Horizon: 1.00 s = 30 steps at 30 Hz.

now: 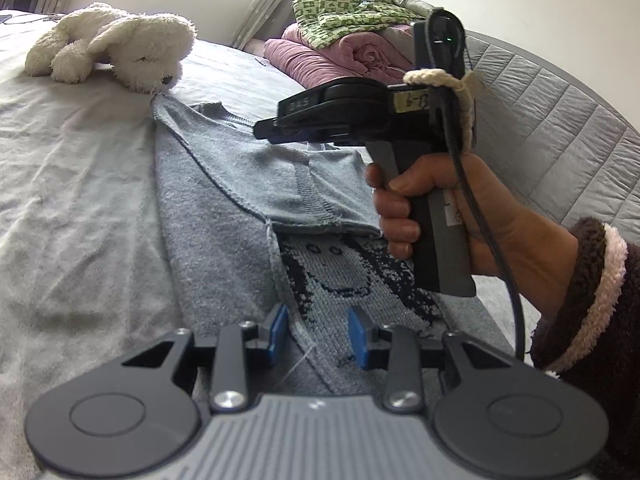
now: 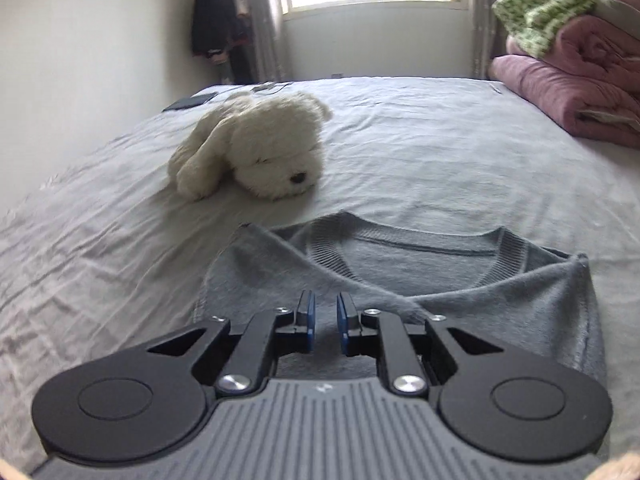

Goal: Fold clothes

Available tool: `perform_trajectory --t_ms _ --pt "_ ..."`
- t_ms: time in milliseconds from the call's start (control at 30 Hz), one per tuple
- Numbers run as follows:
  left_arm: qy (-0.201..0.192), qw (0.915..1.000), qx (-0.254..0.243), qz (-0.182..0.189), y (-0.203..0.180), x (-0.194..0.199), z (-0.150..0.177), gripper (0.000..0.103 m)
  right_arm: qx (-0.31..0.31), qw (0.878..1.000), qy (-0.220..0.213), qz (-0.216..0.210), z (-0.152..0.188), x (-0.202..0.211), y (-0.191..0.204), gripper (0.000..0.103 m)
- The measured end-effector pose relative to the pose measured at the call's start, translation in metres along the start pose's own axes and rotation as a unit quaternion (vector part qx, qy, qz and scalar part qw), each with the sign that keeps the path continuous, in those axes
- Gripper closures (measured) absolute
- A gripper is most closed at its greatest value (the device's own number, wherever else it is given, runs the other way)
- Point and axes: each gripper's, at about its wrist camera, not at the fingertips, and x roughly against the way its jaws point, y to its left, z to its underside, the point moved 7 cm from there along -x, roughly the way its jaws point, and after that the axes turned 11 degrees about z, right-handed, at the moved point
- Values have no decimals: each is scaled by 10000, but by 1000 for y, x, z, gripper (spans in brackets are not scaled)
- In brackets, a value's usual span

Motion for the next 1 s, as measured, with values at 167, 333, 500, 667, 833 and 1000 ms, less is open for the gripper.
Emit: perform_trajectory --t_ms 167,333,500,667,833,1000 --pt "19 10000 -46 -13 -1 -1 0 69 -263 9982 123 530 2 -17 -37 87" --pt "21 10000 -43 1 -1 -1 1 69 -598 9941 216 881 3 -27 -70 84" --pt "22 10000 -85 -23 -2 -1 1 68 -600 9976 185 288 6 -5 -51 84" --pt "54 9997 -206 -94 -4 -2 2 68 -332 9980 348 417 18 -9 -43 86" --pt "51 9999 -108 -26 -6 2 1 68 -936 9936 360 517 21 14 -67 84" --pt "117 9998 -158 19 -14 6 5 68 -905 9944 339 420 35 60 -68 81"
